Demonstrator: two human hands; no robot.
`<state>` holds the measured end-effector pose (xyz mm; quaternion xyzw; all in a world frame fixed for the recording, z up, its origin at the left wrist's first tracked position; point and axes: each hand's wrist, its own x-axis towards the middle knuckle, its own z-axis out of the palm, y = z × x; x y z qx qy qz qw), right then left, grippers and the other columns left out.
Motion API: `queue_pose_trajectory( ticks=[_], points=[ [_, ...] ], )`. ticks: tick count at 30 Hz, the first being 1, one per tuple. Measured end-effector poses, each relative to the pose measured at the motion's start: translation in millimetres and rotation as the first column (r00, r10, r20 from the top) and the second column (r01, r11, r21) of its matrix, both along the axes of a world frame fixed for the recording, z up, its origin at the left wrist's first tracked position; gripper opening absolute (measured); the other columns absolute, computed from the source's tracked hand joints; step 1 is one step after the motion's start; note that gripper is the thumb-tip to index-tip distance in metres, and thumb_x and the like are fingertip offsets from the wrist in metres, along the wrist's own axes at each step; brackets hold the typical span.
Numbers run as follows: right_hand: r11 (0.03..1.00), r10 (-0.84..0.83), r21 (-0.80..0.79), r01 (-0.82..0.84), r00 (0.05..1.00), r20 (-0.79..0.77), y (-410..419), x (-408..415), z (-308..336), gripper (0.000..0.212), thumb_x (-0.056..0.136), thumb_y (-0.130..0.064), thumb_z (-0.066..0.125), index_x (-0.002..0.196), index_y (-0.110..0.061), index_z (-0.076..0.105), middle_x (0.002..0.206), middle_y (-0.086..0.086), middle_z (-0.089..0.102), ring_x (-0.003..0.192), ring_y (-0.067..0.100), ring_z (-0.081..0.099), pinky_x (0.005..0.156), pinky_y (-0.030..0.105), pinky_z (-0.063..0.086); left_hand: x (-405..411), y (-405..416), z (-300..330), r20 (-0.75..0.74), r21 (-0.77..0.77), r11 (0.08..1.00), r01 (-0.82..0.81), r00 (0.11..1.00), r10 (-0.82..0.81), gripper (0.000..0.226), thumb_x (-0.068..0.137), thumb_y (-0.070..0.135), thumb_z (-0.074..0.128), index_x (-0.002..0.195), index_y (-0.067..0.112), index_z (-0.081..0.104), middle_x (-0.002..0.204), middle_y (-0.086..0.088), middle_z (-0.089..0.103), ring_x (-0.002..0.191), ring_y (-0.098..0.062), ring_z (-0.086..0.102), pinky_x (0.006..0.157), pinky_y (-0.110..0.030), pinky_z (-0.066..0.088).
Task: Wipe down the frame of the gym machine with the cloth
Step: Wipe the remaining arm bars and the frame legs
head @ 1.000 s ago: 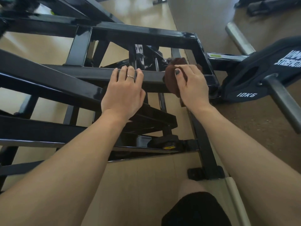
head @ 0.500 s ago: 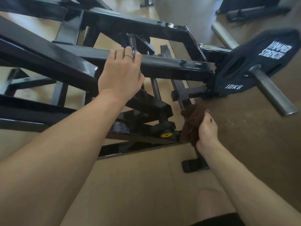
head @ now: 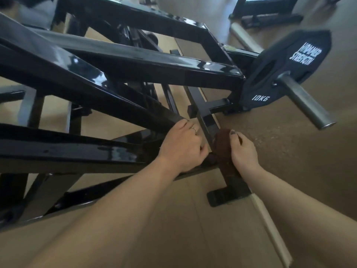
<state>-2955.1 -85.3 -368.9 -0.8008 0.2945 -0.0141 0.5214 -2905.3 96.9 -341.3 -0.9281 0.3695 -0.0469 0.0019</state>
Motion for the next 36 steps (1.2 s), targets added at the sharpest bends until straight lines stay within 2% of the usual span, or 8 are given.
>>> queue_pose_trajectory(
  ticks=[4,8,10,13,17,20,25,36],
  points=[
    [0.906,0.296,-0.297,-0.302,0.953,-0.066,-9,2,0,0.036,0.109,-0.042,0.04,0.128,-0.024,0.063,0.108,-0.002,0.066,0.099,0.017,0.064,0.081,0.034,0.055,-2,1,1,-0.016,-0.03,1.0,-0.003,1.0,0.003,0.05,0.099,0.041,0.037,0.098,0.016,0.08,0.115,-0.005,0.072,0.114,-0.022,0.06,0.108,-0.039,0.036],
    [0.585,0.5,-0.672,-0.454,0.854,-0.141,-19,18,-32,0.036,0.107,-0.037,0.044,0.132,-0.019,0.063,0.129,0.008,0.063,0.119,0.027,0.058,0.103,0.045,0.048,0,-1,0,-0.015,-0.054,0.998,-0.017,1.0,0.016,0.055,0.1,0.042,0.029,0.098,0.019,0.079,0.11,0.001,0.072,0.108,-0.019,0.06,0.104,-0.04,0.036],
    [0.52,0.499,-0.72,-0.46,0.847,-0.181,-21,24,-59,0.04,0.108,-0.038,0.04,0.138,-0.02,0.058,0.142,0.01,0.055,0.132,0.028,0.051,0.113,0.048,0.041,-1,-1,-1,-0.011,-0.041,0.999,-0.021,1.0,0.021,0.057,0.1,0.043,0.026,0.099,0.021,0.078,0.109,0.003,0.072,0.106,-0.017,0.06,0.103,-0.039,0.036],
    [0.558,0.479,-0.679,-0.476,0.854,-0.206,-24,41,-98,0.048,0.108,-0.046,0.027,0.148,-0.027,0.047,0.158,0.009,0.037,0.145,0.027,0.038,0.12,0.05,0.034,-3,-3,-5,-0.009,-0.067,0.997,-0.039,0.999,0.038,0.057,0.099,0.043,0.024,0.101,0.024,0.077,0.109,0.006,0.072,0.107,-0.014,0.059,0.104,-0.038,0.036],
    [0.462,0.531,-0.692,-0.555,0.798,-0.286,-26,95,-109,0.05,0.108,-0.05,0.029,0.155,-0.033,0.036,0.164,0.01,0.025,0.15,0.029,0.029,0.122,0.049,0.027,-1,-4,-5,-0.041,-0.079,0.996,-0.05,0.998,0.047,0.053,0.099,0.04,0.028,0.096,0.025,0.078,0.105,0.008,0.073,0.107,-0.014,0.059,0.105,-0.039,0.037],
    [0.428,0.563,-0.707,-0.562,0.779,-0.278,-20,149,-109,0.05,0.108,-0.051,0.031,0.155,-0.033,0.035,0.164,0.01,0.024,0.15,0.03,0.028,0.122,0.049,0.027,0,-5,-6,-0.01,-0.111,0.993,-0.049,0.999,0.048,0.047,0.097,0.037,0.036,0.083,0.022,0.078,0.089,0.005,0.075,0.107,-0.018,0.063,0.103,-0.043,0.041],
    [0.503,0.565,-0.671,-0.545,0.795,-0.223,-18,207,-112,0.049,0.109,-0.05,0.032,0.154,-0.034,0.039,0.164,0.008,0.027,0.148,0.031,0.03,0.121,0.049,0.028,2,-6,-9,0.051,-0.106,0.994,-0.031,0.998,0.036,0.042,0.094,0.036,0.043,0.07,0.02,0.074,0.076,0.005,0.073,0.105,-0.019,0.066,0.101,-0.043,0.043],
    [0.611,0.575,-0.595,-0.522,0.809,-0.118,-54,46,-123,0.049,0.106,-0.048,0.035,0.151,-0.032,0.044,0.16,0.006,0.033,0.14,0.028,0.042,0.11,0.05,0.046,-3,-8,-6,0.038,-0.129,0.991,-0.045,0.998,0.05,0.042,0.097,0.034,0.044,0.071,0.019,0.074,0.075,0.005,0.072,0.108,-0.019,0.066,0.102,-0.044,0.042]
  ],
)
